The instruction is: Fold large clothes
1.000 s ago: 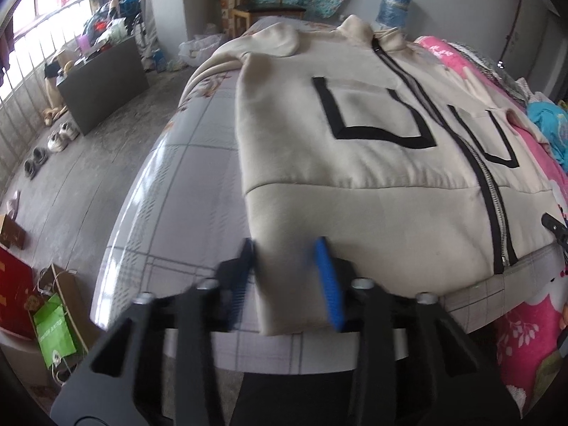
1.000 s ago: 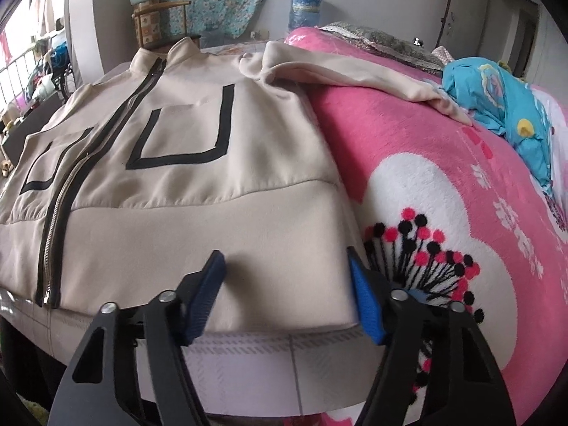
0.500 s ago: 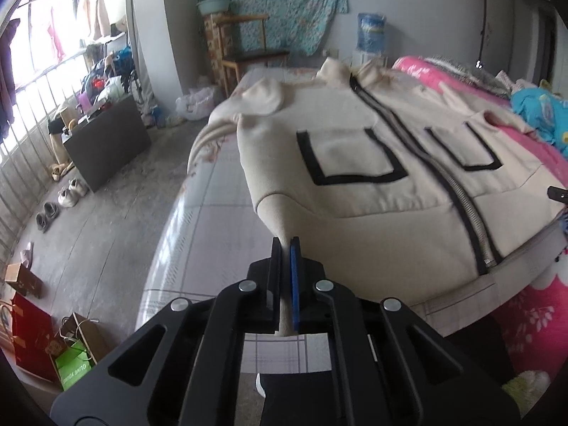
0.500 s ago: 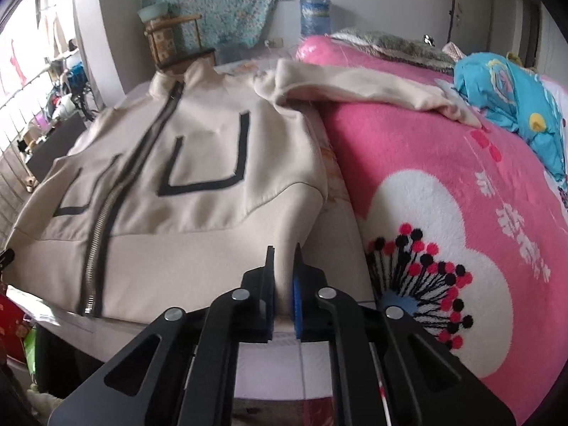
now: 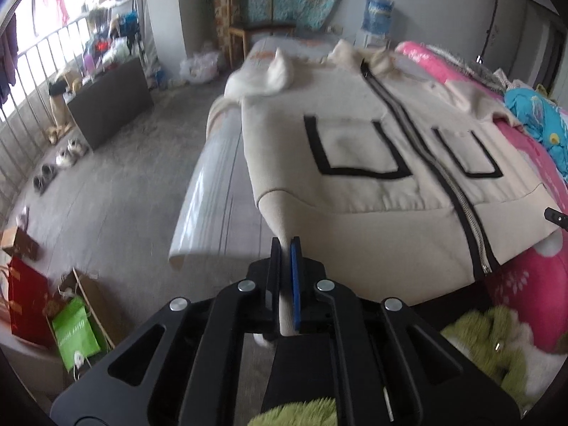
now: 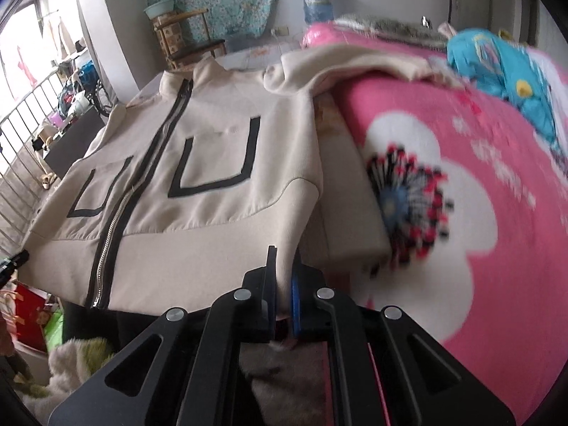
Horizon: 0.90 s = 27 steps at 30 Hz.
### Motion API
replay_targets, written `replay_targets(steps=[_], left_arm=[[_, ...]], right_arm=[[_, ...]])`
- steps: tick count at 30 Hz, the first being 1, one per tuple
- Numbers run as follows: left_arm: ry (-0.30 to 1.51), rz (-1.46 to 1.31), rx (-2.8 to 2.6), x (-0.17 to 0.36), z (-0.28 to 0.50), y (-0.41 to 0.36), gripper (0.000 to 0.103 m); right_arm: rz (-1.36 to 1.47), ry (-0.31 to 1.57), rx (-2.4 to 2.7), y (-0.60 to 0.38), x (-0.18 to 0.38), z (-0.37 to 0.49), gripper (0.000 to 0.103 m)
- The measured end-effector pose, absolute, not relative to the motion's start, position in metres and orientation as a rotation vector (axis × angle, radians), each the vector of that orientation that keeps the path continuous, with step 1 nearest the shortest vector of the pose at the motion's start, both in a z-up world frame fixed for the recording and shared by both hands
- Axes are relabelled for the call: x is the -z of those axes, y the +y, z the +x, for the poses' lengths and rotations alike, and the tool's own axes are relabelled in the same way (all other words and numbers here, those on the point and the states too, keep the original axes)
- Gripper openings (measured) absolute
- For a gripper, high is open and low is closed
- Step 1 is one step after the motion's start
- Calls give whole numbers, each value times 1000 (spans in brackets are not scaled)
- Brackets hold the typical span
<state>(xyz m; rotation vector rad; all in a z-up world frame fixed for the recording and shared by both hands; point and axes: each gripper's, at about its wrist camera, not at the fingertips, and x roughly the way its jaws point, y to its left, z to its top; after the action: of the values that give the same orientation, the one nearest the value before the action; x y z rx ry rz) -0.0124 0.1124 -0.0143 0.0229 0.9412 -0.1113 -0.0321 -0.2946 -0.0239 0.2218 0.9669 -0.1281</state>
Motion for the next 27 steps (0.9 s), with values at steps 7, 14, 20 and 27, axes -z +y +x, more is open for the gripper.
replay_targets(steps=[7, 14, 20, 27], left_arm=[[932, -50, 71, 12, 1, 143, 34], [854, -182, 26, -10, 53, 181, 59], [832, -444, 30, -12, 120, 247, 70], [948, -927, 74, 64, 223, 340, 70]], right_arm=[[150, 920, 125, -289, -9, -29, 51], [32, 788, -50, -228, -49, 27, 85], [-11, 855, -242, -155, -26, 105, 88], [-50, 974, -335, -87, 16, 186, 88]])
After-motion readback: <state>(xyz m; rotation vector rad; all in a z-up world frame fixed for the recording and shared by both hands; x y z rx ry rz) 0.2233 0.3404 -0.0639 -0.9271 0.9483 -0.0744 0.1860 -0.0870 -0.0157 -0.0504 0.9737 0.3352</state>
